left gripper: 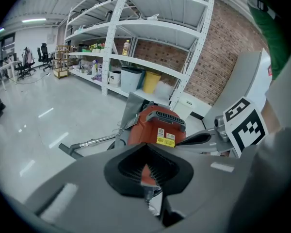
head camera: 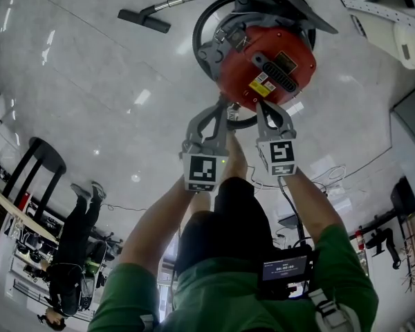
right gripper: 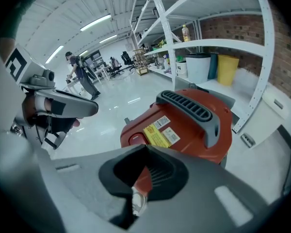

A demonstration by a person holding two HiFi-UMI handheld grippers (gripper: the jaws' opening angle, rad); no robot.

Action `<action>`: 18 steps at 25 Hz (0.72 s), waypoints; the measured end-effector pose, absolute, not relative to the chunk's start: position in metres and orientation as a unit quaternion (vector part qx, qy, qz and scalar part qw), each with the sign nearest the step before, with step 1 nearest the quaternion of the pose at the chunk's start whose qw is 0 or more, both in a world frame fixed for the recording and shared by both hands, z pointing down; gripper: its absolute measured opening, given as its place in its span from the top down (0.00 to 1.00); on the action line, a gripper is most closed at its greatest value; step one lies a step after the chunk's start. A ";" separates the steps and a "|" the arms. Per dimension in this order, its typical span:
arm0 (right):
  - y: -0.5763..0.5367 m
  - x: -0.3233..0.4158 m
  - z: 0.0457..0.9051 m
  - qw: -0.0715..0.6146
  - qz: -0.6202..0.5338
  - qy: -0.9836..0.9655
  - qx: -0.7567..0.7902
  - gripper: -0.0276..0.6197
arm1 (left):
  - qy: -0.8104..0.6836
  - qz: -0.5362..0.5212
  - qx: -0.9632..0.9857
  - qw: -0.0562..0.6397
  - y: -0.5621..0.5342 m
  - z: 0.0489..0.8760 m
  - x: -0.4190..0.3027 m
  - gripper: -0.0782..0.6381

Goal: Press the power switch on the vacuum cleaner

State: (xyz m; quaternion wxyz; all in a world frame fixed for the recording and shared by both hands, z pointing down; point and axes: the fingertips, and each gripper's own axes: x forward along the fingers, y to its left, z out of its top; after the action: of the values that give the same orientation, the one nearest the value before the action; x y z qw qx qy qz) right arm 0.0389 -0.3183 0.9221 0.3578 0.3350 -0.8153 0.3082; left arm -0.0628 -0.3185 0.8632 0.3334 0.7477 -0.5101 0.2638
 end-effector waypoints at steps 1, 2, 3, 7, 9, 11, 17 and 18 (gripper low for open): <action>-0.319 0.039 0.922 0.357 0.307 -0.816 0.335 0.95 | -0.510 0.264 0.748 0.334 -0.319 0.865 -0.062 0.88; -0.319 0.039 0.922 0.357 0.307 -0.816 0.336 0.95 | -0.509 0.265 0.748 0.335 -0.318 0.866 -0.062 0.88; -0.319 0.039 0.923 0.356 0.309 -0.815 0.336 0.95 | -0.508 0.266 0.748 0.336 -0.318 0.867 -0.062 0.88; -0.317 0.041 0.925 0.350 0.317 -0.813 0.341 0.95 | -0.504 0.268 0.749 0.337 -0.317 0.868 -0.060 0.88; -0.318 0.042 0.924 0.347 0.318 -0.813 0.343 0.95 | -0.502 0.268 0.750 0.336 -0.318 0.868 -0.059 0.88; -0.317 0.042 0.926 0.347 0.320 -0.812 0.344 0.95 | -0.501 0.269 0.751 0.336 -0.319 0.869 -0.058 0.88; -0.317 0.043 0.928 0.350 0.328 -0.807 0.344 0.95 | -0.500 0.272 0.751 0.334 -0.321 0.870 -0.058 0.88; -0.317 0.043 0.928 0.351 0.329 -0.807 0.344 0.95 | -0.499 0.272 0.752 0.334 -0.321 0.869 -0.058 0.88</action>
State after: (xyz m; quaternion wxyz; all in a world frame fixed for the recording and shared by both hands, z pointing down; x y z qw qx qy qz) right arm 0.0433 -0.3168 0.9284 0.3506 0.3443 -0.8066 0.3285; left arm -0.0582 -0.3207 0.8690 0.3340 0.7517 -0.4993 0.2721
